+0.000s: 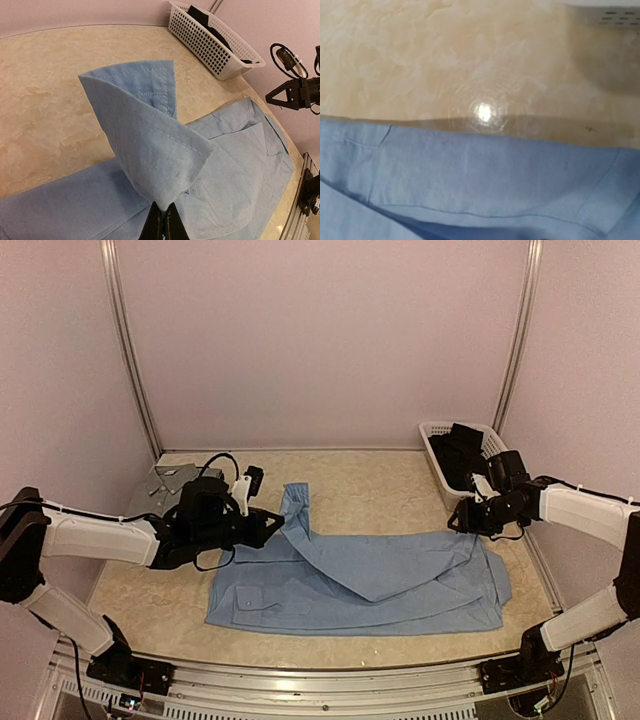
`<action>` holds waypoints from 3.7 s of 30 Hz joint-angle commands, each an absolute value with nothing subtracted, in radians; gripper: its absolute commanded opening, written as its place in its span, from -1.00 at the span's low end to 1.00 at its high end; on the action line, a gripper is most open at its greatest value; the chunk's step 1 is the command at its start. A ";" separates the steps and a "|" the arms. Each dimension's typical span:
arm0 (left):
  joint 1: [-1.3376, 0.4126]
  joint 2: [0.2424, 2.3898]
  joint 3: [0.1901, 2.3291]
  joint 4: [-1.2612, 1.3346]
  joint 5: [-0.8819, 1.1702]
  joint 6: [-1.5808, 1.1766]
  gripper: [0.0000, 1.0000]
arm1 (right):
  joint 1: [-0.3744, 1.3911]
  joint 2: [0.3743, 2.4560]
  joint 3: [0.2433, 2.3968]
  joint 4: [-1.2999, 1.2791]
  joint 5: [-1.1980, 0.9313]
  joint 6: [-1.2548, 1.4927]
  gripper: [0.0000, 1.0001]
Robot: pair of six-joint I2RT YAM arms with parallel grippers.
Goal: Fold and stack the long sleeve shirts
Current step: Fold the sleeve of the rectangle-folded shirt, then rotate the rectangle-folded shirt at the center of the board.
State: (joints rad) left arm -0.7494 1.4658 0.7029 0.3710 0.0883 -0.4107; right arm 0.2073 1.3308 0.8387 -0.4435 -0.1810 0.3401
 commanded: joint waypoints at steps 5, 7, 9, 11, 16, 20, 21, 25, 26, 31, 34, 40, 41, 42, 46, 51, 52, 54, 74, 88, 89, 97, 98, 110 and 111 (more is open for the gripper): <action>-0.795 1.420 0.620 0.432 -0.020 -0.433 -1.00 | 0.197 1.358 0.830 -0.417 -0.206 0.330 -0.09; -0.805 1.423 0.608 0.433 -0.040 -0.436 -1.00 | 0.197 1.361 0.831 -0.418 -0.208 0.328 -0.08; -0.816 1.428 0.600 0.435 -0.053 -0.439 -1.00 | 0.196 1.361 0.829 -0.418 -0.209 0.327 -0.08; -0.831 1.432 0.597 0.430 -0.084 -0.435 -1.00 | 0.196 1.363 0.823 -0.412 -0.212 0.326 -0.08; -0.857 1.440 0.584 0.427 -0.142 -0.448 -1.00 | 0.197 1.375 0.816 -0.404 -0.226 0.325 -0.09; -0.887 1.443 0.556 0.427 -0.184 -0.463 -0.99 | 0.197 1.372 0.815 -0.405 -0.224 0.322 -0.08; -0.895 1.443 0.543 0.432 -0.189 -0.470 -0.96 | 0.197 1.370 0.813 -0.405 -0.224 0.322 -0.08; -0.920 1.441 0.505 0.422 -0.236 -0.507 -0.80 | 0.198 1.373 0.811 -0.402 -0.229 0.322 -0.09; -0.930 1.434 0.495 0.416 -0.258 -0.515 -0.76 | 0.198 1.374 0.811 -0.401 -0.232 0.322 -0.08; -0.954 1.375 0.478 0.322 -0.409 -0.561 -0.50 | 0.198 1.375 0.808 -0.397 -0.240 0.324 -0.09; -0.969 1.328 0.487 0.209 -0.511 -0.601 -0.21 | 0.198 1.374 0.805 -0.396 -0.240 0.324 -0.09; -0.979 1.286 0.515 0.184 -0.490 -0.565 0.35 | 0.217 1.345 0.781 -0.394 -0.239 0.327 -0.09; -0.980 1.289 0.528 0.186 -0.469 -0.553 0.38 | 0.222 1.339 0.777 -0.393 -0.240 0.327 -0.09; -0.979 1.300 0.541 0.188 -0.450 -0.542 0.40 | 0.231 1.335 0.771 -0.393 -0.241 0.324 -0.09; -0.984 1.348 0.603 0.173 -0.397 -0.509 0.46 | 0.279 1.326 0.756 -0.397 -0.225 0.317 -0.08; -0.991 1.403 0.638 0.225 -0.291 -0.476 0.51 | 0.327 1.318 0.735 -0.374 -0.229 0.309 -0.06; -0.991 1.422 0.643 0.235 -0.266 -0.473 0.51 | 0.335 1.321 0.733 -0.372 -0.234 0.307 -0.06; -0.990 1.455 0.659 0.241 -0.218 -0.466 0.53 | 0.347 1.331 0.728 -0.377 -0.228 0.313 -0.06; -0.912 1.659 0.646 0.159 -0.090 -0.497 0.56 | 0.357 1.488 0.646 -0.330 -0.152 0.445 -0.07; -0.920 1.340 0.507 0.183 -0.254 -0.531 0.80 | 0.494 1.785 0.890 -0.299 -0.083 0.311 -0.08; -0.920 1.299 0.497 0.172 -0.280 -0.535 0.85 | 0.508 1.814 0.931 -0.305 -0.077 0.298 -0.08; -0.881 1.018 0.456 0.076 -0.338 -0.526 0.98 | 0.552 2.056 1.236 -0.305 -0.068 0.168 -0.08; -0.873 1.008 0.459 0.065 -0.331 -0.530 0.98 | 0.552 2.087 1.269 -0.299 -0.052 0.155 -0.08; -0.853 1.092 0.511 0.049 -0.250 -0.534 0.98 | 0.553 2.175 1.547 -0.212 0.149 -0.028 -0.02; -0.853 1.107 0.514 0.050 -0.249 -0.535 0.98 | 0.554 2.142 1.527 -0.194 0.148 -0.034 -0.01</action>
